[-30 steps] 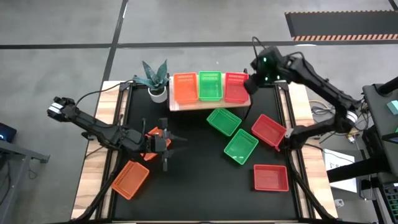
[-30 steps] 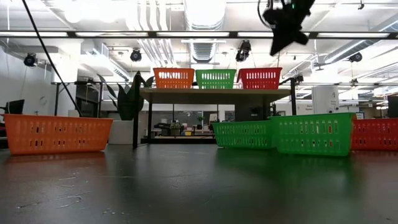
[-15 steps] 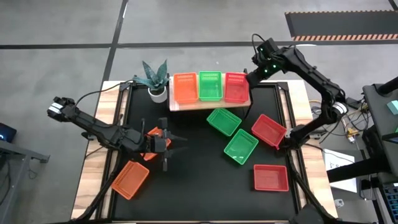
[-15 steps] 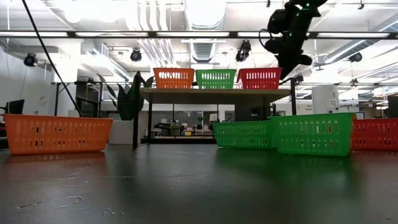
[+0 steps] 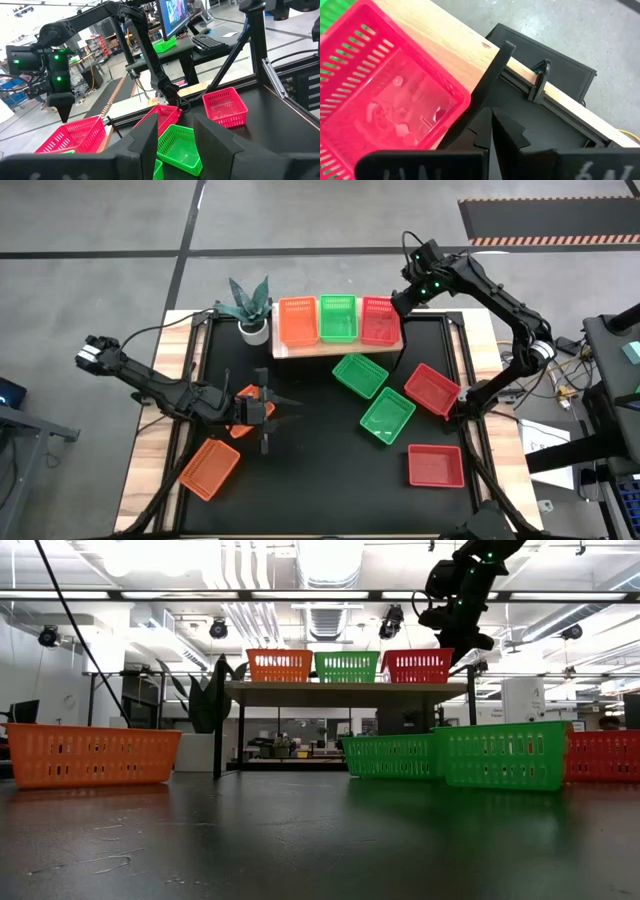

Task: Stack baskets on shelf by color
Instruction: Put the bottom left red bin on the shelf

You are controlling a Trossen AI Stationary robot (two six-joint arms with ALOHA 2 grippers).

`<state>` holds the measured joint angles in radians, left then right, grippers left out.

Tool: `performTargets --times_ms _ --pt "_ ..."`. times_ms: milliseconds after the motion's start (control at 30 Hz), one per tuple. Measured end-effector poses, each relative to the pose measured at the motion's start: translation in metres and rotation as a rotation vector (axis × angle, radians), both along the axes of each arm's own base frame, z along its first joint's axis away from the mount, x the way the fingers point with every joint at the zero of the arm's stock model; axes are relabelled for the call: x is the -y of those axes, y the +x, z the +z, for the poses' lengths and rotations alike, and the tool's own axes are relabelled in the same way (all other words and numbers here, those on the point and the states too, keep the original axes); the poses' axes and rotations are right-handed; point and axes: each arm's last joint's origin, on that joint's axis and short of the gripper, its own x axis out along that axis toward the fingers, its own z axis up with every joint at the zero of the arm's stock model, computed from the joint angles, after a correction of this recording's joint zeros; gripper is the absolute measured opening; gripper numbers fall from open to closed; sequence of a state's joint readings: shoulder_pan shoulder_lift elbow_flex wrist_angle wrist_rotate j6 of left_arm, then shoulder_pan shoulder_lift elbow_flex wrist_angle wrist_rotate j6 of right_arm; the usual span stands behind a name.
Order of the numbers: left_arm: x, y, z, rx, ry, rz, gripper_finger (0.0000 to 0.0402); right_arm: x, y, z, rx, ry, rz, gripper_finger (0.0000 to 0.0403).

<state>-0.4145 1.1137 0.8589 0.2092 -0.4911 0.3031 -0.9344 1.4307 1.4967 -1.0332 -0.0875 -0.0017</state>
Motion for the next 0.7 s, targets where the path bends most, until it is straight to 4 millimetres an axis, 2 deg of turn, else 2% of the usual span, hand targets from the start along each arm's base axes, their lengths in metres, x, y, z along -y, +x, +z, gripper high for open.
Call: performTargets --times_ms 700 --pt "0.0 0.0 0.0 0.0 -0.001 0.0 0.0109 0.0009 0.002 0.0012 0.037 -0.001 0.007 0.0009"
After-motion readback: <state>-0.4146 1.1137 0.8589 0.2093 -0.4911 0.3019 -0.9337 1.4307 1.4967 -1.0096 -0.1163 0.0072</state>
